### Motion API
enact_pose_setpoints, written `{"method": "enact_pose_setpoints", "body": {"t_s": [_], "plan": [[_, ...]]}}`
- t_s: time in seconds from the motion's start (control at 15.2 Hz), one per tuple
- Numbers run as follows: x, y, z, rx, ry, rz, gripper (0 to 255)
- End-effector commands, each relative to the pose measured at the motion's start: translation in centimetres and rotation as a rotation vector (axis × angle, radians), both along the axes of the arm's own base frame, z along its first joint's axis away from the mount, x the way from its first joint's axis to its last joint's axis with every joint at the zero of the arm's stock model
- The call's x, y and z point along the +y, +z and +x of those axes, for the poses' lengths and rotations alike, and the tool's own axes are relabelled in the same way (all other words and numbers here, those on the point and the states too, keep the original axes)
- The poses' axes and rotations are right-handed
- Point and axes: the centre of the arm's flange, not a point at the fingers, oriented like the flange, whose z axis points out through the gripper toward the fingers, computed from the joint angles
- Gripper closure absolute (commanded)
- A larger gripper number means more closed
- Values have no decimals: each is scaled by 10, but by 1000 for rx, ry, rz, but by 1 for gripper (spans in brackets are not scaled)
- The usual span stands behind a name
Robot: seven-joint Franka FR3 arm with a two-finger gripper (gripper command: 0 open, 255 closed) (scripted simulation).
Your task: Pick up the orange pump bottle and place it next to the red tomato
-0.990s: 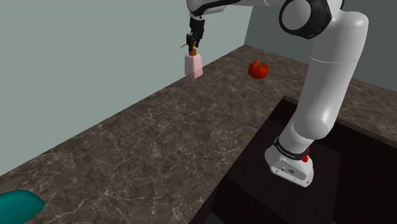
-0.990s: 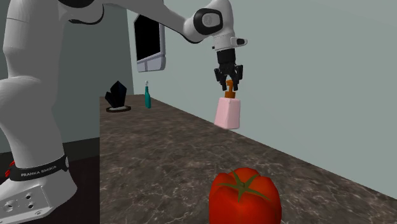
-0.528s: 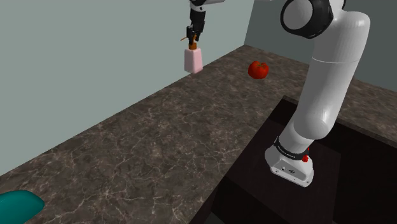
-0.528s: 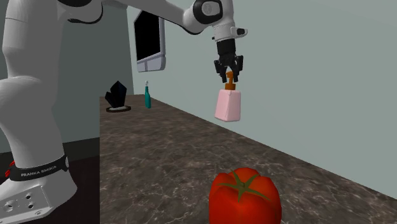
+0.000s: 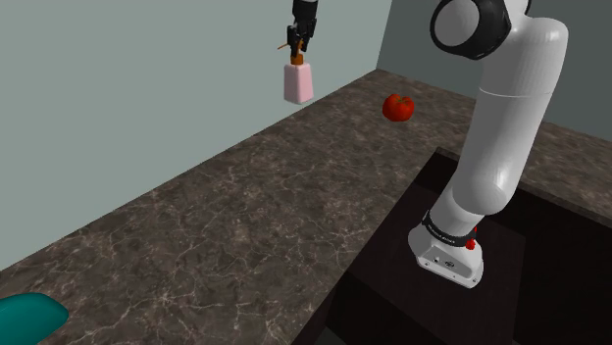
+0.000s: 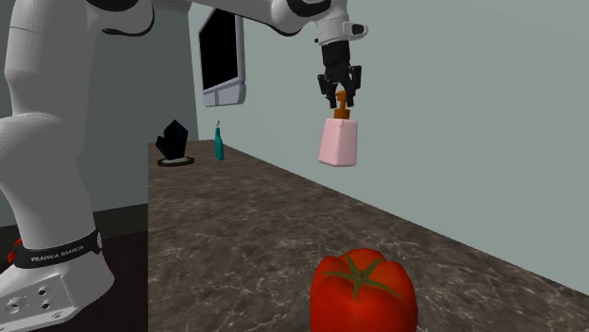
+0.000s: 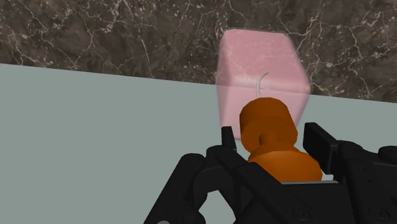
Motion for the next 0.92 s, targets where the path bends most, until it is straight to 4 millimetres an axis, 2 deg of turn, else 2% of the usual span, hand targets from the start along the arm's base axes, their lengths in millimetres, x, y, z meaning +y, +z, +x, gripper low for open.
{"method": "enact_pose_setpoints", "body": {"t_s": [0.0,0.46,0.53,0.86], "plan": [[-1,11,0,0,0,0,255],[-1,48,0,0,0,0,255],[-1,48,0,0,0,0,255],[-51,49,-43,0,0,0,255]]}}
